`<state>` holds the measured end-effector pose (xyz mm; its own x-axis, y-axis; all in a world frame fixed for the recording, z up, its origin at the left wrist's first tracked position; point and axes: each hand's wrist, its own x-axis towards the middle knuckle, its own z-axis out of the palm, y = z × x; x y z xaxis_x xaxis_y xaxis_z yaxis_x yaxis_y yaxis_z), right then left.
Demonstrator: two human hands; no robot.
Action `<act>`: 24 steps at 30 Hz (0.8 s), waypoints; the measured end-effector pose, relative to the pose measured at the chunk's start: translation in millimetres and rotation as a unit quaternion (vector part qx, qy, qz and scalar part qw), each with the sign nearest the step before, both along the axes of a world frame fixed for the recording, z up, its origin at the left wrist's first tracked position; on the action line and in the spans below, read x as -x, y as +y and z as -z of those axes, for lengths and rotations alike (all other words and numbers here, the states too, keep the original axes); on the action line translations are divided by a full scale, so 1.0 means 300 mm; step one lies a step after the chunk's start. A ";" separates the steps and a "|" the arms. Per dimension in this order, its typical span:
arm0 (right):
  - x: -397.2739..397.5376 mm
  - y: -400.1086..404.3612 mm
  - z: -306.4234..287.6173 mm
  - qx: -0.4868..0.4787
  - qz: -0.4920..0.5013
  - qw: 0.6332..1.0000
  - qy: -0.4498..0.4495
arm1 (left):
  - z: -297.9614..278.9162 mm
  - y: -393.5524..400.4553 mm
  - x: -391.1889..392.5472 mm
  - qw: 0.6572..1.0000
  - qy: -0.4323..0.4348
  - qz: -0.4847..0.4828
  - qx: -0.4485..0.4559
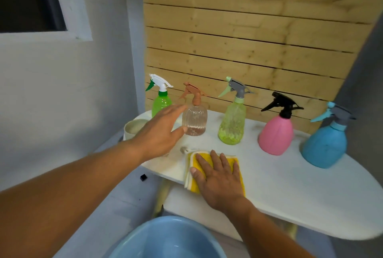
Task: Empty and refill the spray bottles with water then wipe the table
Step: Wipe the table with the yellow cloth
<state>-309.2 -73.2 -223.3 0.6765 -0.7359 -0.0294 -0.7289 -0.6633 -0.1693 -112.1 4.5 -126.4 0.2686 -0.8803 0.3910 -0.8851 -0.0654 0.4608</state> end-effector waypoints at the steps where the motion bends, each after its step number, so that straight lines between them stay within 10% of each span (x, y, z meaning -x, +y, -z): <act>1: 0.019 -0.004 0.000 0.000 0.004 1.000 0.000 | 0.013 -0.021 0.036 1.000 -0.006 0.020 -0.017; 12: 0.361 -0.116 -0.005 0.007 0.090 0.996 0.008 | 0.191 -0.170 0.217 0.938 -0.073 0.023 -0.339; 24: 0.560 -0.197 -0.042 -0.031 0.156 0.987 0.030 | 0.192 -0.153 0.217 0.930 -0.100 0.021 -0.354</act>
<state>-477.1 -132.2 -210.7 0.4136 -0.9032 -0.1145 -0.9057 -0.3953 -0.1529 -177.2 -41.4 -183.9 0.2119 -0.9442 -0.2523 -0.9572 -0.2526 0.1414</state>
